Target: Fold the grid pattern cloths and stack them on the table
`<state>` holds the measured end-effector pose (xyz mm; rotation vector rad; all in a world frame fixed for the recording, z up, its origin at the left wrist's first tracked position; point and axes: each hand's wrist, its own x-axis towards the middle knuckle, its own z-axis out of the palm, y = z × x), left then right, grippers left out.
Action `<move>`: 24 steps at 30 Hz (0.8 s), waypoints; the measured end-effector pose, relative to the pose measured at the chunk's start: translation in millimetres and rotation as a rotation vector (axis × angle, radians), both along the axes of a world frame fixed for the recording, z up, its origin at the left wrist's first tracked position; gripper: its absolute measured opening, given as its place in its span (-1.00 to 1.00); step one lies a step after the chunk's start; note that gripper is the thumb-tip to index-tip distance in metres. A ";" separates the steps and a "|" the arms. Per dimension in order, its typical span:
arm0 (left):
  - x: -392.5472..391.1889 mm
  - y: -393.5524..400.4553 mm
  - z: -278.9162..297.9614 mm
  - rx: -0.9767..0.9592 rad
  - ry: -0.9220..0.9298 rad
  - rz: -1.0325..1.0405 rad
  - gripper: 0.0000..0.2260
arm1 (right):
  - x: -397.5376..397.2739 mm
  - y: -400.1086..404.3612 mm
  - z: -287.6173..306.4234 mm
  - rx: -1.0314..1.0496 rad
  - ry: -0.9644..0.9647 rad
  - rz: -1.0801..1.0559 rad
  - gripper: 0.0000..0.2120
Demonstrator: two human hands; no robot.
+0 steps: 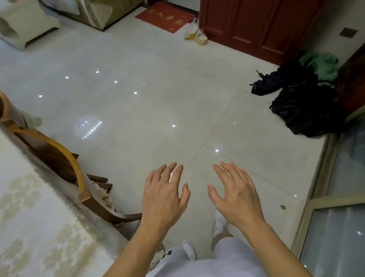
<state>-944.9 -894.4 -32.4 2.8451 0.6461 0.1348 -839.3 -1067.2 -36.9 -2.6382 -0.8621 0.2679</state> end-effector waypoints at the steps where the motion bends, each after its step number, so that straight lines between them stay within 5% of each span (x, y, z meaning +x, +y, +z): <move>1: 8.8 4.9 -2.5 0.000 0.010 0.022 -0.53 | 12.2 7.4 -3.0 -0.003 0.009 0.024 -0.37; 15: 199.8 80.3 0.3 0.060 0.134 0.331 -0.54 | 265.0 140.0 1.1 0.122 0.011 0.299 -0.41; 24: 253.6 127.8 20.3 0.051 0.152 0.550 -0.52 | 331.1 215.9 6.4 0.073 0.058 0.541 -0.36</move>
